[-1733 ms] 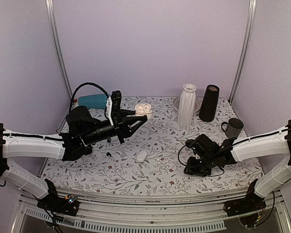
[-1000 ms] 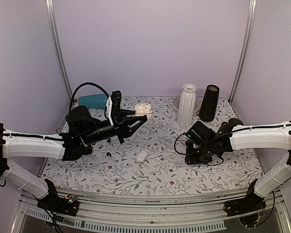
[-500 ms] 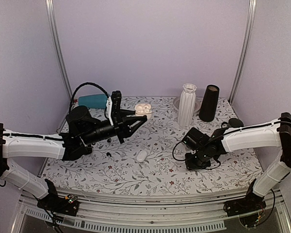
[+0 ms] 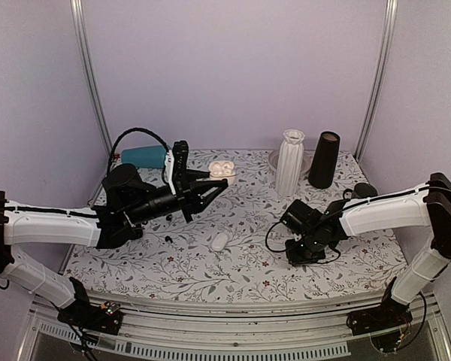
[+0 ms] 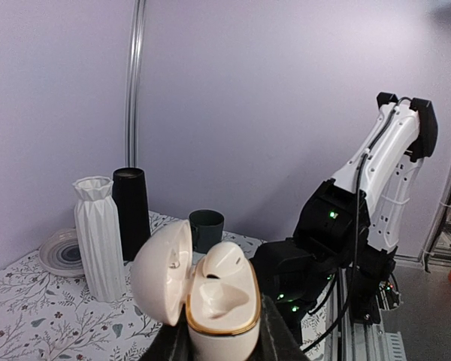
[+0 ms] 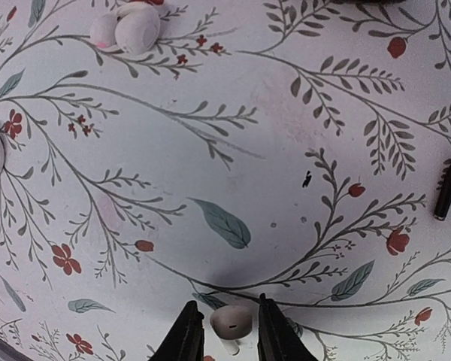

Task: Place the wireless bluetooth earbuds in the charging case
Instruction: Pick up the left earbud from the center of the board.

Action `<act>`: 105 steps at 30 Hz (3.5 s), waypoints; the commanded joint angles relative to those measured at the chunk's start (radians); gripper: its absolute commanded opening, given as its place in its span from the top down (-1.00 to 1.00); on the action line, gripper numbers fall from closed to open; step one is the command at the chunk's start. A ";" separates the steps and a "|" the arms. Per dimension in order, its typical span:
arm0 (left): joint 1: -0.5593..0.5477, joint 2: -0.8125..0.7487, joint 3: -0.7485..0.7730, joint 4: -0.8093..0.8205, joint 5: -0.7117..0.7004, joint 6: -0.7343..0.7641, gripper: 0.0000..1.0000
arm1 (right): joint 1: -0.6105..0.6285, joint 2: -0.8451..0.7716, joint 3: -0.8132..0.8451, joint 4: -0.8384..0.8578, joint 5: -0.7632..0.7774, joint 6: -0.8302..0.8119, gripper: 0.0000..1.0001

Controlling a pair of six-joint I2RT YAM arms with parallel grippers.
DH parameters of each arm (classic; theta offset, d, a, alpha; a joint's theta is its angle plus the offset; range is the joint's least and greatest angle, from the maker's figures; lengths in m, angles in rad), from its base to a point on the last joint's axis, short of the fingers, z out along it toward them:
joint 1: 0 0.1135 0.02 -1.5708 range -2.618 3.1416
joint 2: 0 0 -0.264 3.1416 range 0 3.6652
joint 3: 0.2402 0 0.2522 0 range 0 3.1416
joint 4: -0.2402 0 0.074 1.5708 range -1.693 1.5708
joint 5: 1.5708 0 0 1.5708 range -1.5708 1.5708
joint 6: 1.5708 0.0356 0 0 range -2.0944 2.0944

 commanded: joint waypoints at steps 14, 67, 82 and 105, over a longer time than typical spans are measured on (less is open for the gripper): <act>0.014 -0.006 0.022 0.003 0.007 0.013 1.00 | 0.029 0.081 0.084 -0.078 0.023 -0.219 0.46; 0.017 0.001 0.038 -0.007 0.022 0.005 1.00 | 0.038 0.064 0.026 -0.069 -0.083 -0.256 0.40; 0.017 -0.001 0.041 -0.014 0.023 0.004 1.00 | 0.037 0.105 0.030 -0.102 -0.059 -0.256 0.55; 0.019 0.028 0.036 -0.010 -0.006 0.006 1.00 | 0.022 0.029 0.058 0.006 -0.021 -0.136 0.79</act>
